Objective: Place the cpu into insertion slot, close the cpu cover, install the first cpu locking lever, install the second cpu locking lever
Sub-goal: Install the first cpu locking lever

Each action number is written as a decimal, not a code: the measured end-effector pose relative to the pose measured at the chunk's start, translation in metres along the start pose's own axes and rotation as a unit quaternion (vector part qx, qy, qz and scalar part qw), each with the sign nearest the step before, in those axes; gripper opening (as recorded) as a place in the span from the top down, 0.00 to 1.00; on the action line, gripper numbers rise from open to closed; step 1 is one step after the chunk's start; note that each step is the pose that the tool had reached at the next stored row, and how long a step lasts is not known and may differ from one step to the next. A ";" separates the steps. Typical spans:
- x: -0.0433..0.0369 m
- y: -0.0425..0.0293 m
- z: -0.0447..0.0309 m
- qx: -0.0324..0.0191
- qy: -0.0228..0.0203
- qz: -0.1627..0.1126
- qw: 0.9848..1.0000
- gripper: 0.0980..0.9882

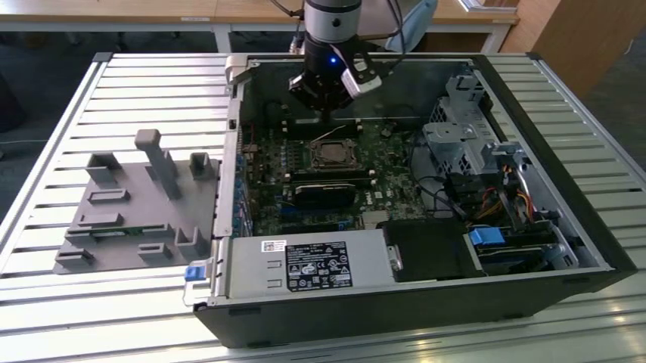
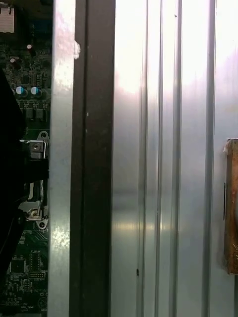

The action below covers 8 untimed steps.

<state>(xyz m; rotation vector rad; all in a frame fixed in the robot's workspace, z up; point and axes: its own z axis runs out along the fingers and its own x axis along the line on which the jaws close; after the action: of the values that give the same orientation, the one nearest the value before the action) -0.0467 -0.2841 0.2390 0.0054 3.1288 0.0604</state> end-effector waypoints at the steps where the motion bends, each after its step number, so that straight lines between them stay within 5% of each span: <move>1: -0.0011 0.0001 0.0009 0.000 0.000 0.000 1.000 0.97; 8: -0.0068 0.0005 0.0065 0.000 0.000 -0.004 1.000 0.97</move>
<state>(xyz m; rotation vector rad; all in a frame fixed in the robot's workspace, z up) -0.0398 -0.2833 0.2326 -0.0086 3.1289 0.0606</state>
